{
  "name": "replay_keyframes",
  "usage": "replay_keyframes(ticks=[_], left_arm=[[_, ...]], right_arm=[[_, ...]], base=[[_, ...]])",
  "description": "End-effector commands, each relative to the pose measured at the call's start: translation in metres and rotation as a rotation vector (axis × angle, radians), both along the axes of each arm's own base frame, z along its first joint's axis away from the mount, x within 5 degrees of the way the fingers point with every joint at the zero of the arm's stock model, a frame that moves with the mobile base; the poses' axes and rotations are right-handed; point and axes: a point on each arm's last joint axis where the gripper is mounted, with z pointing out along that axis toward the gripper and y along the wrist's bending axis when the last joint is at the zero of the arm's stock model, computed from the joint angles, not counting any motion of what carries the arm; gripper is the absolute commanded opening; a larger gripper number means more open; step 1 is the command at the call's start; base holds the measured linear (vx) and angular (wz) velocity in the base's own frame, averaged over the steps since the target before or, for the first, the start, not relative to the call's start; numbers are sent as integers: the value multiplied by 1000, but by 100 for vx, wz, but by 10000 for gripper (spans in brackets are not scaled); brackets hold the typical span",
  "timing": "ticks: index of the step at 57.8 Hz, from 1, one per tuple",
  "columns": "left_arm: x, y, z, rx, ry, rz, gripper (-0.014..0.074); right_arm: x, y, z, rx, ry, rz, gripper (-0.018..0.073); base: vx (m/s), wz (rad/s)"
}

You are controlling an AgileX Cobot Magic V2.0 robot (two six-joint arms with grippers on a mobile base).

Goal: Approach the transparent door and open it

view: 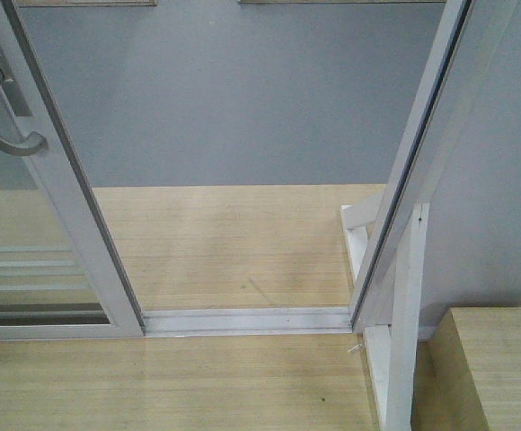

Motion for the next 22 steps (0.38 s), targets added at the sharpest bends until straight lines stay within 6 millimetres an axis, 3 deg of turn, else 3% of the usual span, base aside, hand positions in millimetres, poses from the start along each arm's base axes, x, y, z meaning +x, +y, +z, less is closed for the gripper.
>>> replay_keyframes(ticks=[1, 22], left_arm=[[-1, 0, 3, -12, -78, -5, 0], [-1, 0, 3, -12, -78, -5, 0]], right_arm=[[-1, 0, 7, -22, -89, -3, -6], [-1, 0, 7, -22, -89, -3, -6]], base=[[0, 0], [0, 0]])
